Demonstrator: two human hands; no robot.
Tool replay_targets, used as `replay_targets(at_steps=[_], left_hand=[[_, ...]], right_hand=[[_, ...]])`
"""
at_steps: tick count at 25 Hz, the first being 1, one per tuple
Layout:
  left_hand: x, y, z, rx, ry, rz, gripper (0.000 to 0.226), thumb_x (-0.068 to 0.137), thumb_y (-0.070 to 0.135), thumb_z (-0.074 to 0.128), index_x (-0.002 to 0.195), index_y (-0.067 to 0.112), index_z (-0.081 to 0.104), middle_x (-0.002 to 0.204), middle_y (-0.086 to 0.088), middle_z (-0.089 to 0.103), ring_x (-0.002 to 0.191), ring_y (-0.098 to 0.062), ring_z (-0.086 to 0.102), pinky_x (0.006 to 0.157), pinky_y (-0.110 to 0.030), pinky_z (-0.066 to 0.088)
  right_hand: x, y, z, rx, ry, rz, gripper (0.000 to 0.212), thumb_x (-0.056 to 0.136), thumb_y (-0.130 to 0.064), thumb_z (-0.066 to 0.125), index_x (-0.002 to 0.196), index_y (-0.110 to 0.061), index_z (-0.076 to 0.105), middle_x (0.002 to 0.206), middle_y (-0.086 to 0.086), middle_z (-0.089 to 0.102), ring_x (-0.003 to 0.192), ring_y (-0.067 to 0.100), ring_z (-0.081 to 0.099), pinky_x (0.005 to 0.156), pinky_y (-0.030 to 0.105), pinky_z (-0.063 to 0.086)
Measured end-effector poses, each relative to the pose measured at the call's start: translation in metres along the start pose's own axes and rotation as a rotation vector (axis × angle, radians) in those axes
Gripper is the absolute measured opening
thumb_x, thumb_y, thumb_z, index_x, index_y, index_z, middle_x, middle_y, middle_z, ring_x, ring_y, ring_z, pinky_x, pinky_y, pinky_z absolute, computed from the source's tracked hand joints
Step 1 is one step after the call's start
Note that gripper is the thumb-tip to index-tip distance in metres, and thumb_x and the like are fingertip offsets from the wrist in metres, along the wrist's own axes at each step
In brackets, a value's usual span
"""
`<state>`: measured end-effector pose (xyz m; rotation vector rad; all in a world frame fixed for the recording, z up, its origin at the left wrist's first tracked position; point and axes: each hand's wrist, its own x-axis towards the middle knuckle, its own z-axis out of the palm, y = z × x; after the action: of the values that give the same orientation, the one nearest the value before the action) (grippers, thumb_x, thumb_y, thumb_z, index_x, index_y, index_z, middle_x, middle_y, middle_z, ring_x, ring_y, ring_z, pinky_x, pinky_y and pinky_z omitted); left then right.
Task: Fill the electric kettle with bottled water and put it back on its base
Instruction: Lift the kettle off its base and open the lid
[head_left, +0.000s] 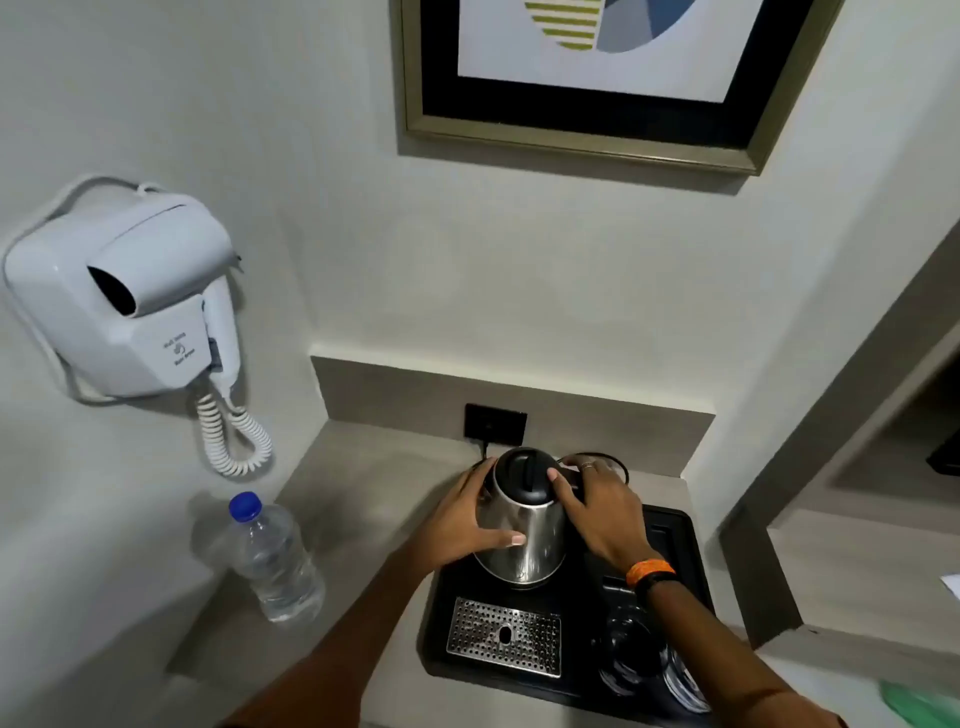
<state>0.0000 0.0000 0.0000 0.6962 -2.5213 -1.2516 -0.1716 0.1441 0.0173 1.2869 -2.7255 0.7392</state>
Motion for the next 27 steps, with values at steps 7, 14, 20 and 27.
replay_targets(at_steps=[7, 14, 20, 27], left_hand=[[-0.001, -0.005, 0.008, -0.107, 0.195, -0.089, 0.118, 0.04, 0.054, 0.097, 0.142, 0.038, 0.042, 0.142, 0.009, 0.054, 0.13, -0.007, 0.05, 0.11, -0.039, 0.045], [-0.025, -0.034, -0.053, -0.141, 0.504, -0.12, 0.114, 0.039, 0.052, 0.094, 0.141, 0.03, 0.047, 0.137, 0.005, 0.058, 0.128, -0.011, 0.053, 0.106, -0.036, 0.049], [-0.031, -0.084, -0.077, -0.171, 0.633, -0.278, 0.117, 0.034, 0.045, 0.099, 0.138, 0.034, 0.047, 0.136, 0.006, 0.059, 0.127, -0.015, 0.055, 0.101, -0.046, 0.052], [-0.027, -0.125, -0.049, -0.177, 0.657, -0.389, 0.12, 0.036, 0.05, 0.093, 0.143, 0.036, 0.041, 0.141, 0.005, 0.055, 0.132, -0.016, 0.05, 0.103, -0.046, 0.05]], right_hand=[[0.012, -0.02, -0.004, 0.215, 0.064, -0.016, 0.039, 0.095, -0.056, 0.055, 0.092, -0.022, 0.075, 0.084, -0.004, 0.077, 0.08, 0.014, 0.072, 0.072, 0.032, 0.056], [0.053, -0.105, 0.0, 0.378, -0.04, -0.217, 0.032, 0.094, -0.051, 0.062, 0.095, -0.022, 0.076, 0.088, -0.007, 0.077, 0.081, 0.009, 0.069, 0.074, 0.029, 0.055], [0.083, -0.153, 0.058, 0.424, -0.246, -0.243, 0.046, 0.089, -0.061, 0.059, 0.102, -0.02, 0.075, 0.1, -0.004, 0.077, 0.092, 0.012, 0.07, 0.085, 0.029, 0.055], [0.096, -0.166, 0.11, 0.165, -0.393, -0.184, 0.087, 0.059, -0.101, 0.044, 0.098, -0.029, 0.072, 0.092, -0.002, 0.075, 0.092, 0.021, 0.069, 0.082, 0.045, 0.06]])
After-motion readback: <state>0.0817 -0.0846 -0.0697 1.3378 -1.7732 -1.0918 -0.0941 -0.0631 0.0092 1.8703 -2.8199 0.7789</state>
